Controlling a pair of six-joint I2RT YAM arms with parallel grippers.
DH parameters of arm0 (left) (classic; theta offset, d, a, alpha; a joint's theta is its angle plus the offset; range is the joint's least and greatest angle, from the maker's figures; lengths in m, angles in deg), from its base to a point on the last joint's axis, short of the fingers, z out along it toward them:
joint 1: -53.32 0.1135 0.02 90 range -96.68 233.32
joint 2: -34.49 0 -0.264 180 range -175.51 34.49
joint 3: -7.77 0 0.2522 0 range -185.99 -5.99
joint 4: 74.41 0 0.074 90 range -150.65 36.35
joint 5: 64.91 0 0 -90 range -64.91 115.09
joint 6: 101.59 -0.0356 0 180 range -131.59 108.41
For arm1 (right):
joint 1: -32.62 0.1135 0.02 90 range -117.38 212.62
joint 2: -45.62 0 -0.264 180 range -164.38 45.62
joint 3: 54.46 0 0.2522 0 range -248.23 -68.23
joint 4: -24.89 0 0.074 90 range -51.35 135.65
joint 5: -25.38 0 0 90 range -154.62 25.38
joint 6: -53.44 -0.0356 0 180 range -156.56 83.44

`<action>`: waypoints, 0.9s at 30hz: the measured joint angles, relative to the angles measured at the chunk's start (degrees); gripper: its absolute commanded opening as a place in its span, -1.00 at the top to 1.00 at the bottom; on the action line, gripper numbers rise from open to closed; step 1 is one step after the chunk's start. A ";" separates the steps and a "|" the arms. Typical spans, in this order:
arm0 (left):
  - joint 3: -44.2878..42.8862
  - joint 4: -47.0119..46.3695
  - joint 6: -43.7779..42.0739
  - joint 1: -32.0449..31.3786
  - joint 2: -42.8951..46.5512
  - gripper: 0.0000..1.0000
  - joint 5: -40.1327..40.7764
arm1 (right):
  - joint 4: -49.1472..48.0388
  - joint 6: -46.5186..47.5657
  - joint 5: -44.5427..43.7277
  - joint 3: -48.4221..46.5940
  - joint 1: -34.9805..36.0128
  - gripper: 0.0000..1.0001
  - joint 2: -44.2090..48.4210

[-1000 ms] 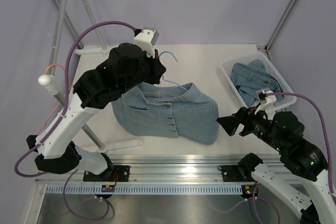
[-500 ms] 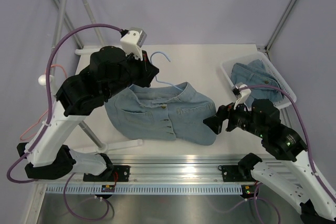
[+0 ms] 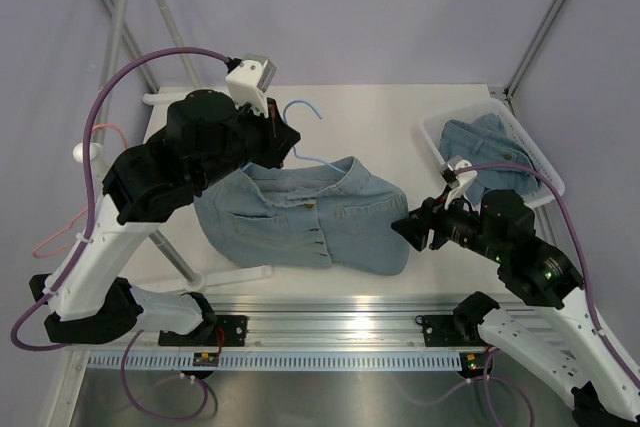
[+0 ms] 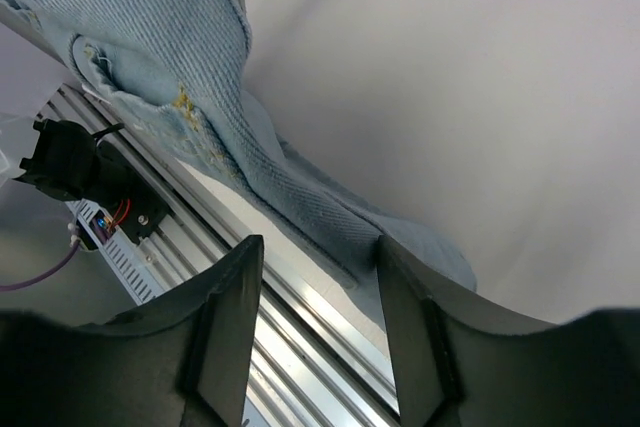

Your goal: Remove the skirt from the hanger

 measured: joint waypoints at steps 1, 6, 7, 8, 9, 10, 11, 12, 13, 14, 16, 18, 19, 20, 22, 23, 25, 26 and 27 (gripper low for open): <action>0.04 -0.02 0.00 0.00 0.00 1.00 -0.07 | -0.26 0.04 0.04 0.22 0.00 -0.03 0.00; 0.09 0.00 0.00 0.00 0.00 1.00 -0.33 | -1.03 0.04 0.24 1.31 0.00 0.34 -0.70; 0.09 0.02 0.00 0.00 0.00 1.00 -0.33 | -1.16 0.07 0.35 1.49 0.00 0.39 -0.90; 0.15 0.00 0.00 0.00 0.00 1.00 -0.33 | -1.31 0.02 0.42 1.70 0.00 0.47 -1.03; 0.20 0.04 0.00 0.00 0.02 1.00 -0.35 | -1.55 0.02 0.44 2.01 0.00 0.57 -1.11; 0.20 0.09 0.00 0.00 0.02 1.00 -0.37 | -1.73 -0.02 0.44 2.29 0.00 0.79 -1.16; 0.22 0.11 0.00 0.00 0.02 1.00 -0.44 | -2.01 0.04 0.42 2.56 0.00 0.89 -1.16; 0.28 0.11 0.00 0.00 0.02 1.00 -0.48 | -2.19 -0.26 0.39 2.71 0.00 0.98 -1.16; 0.33 0.13 0.00 0.00 0.04 1.00 -0.48 | -2.36 -0.50 0.33 2.78 0.00 1.00 -1.14; 0.44 0.04 0.00 0.00 0.07 1.00 -0.48 | -2.45 -0.79 0.13 2.82 0.00 1.00 -1.07; 0.70 0.02 0.00 0.00 0.11 1.00 -0.48 | -2.43 -1.25 -0.35 2.84 0.00 1.00 -0.85; 0.92 -0.02 0.02 0.00 0.13 1.00 -0.48 | -2.40 -2.10 -1.42 2.89 0.00 1.00 -0.44; 1.05 -0.07 0.02 0.00 0.17 1.00 -0.46 | -2.40 -2.62 -2.14 2.89 0.00 1.00 -0.22; 1.27 -0.22 0.02 0.00 0.26 1.00 -0.42 | -2.38 -3.23 -2.86 2.89 0.00 1.00 0.09; 2.01 -0.81 0.02 0.00 0.50 1.00 -0.20 | -2.29 -5.18 -4.70 2.89 0.00 1.00 1.11; 2.82 -1.44 0.04 0.00 0.79 1.00 0.02 | -2.21 -5.92 -5.29 2.89 0.00 1.00 1.57; 4.79 -2.80 0.04 0.00 1.53 1.00 0.63 | -1.77 -7.87 -6.60 2.89 0.00 1.00 3.23; 5.86 -3.39 0.07 0.00 1.92 1.00 1.05 | -1.46 -8.87 -7.08 2.78 0.00 1.00 4.15; 6.54 -3.76 0.11 -0.02 2.16 1.00 1.29 | -0.70 -9.86 -7.76 2.40 0.02 1.00 5.05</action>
